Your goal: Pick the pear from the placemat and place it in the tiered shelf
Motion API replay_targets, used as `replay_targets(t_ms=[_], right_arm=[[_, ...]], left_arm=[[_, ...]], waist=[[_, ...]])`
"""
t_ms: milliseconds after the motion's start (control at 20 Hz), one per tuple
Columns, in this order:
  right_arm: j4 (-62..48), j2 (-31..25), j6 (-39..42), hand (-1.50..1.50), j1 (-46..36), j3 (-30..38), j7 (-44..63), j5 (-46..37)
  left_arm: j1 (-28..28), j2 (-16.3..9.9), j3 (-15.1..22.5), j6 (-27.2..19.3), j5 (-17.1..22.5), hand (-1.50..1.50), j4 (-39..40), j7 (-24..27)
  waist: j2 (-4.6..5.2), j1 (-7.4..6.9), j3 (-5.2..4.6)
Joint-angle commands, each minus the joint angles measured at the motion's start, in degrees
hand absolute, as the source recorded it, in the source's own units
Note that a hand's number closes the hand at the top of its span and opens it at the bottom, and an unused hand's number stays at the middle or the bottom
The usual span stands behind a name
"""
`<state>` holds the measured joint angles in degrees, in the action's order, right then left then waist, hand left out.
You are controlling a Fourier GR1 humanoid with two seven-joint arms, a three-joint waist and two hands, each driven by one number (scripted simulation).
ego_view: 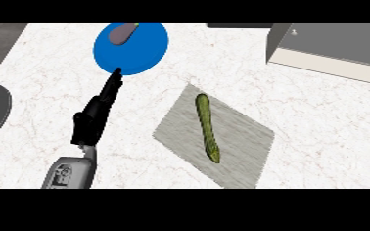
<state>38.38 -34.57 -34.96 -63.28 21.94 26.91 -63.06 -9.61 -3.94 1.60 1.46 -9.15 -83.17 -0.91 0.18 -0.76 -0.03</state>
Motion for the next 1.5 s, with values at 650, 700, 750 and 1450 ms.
replay_targets(t_ms=[650,700,750,1450], right_arm=[[9.6,-0.24,5.41,-1.5,1.15,4.48,-4.66,17.09],[8.75,-0.53,4.25,-1.5,-0.29,3.78,-3.3,15.87],[5.22,-1.41,3.3,-1.5,-3.27,4.65,-4.19,16.46],[26.91,-11.31,7.35,-1.5,2.69,13.41,16.05,21.22]], left_arm=[[1.38,0.17,-0.06,0.44,0.53,0.0,-3.93,-2.79],[3.3,2.24,1.63,-1.8,-1.62,0.0,-1.64,0.52],[1.12,-1.38,-1.49,2.41,2.06,0.0,-2.89,-1.64],[0.68,0.11,-1.25,-0.42,-0.03,0.0,-0.17,-0.45]], waist=[[-0.34,0.63,0.03],[-0.21,0.44,0.01],[-0.04,-0.09,0.02],[-0.69,1.98,-0.02]])
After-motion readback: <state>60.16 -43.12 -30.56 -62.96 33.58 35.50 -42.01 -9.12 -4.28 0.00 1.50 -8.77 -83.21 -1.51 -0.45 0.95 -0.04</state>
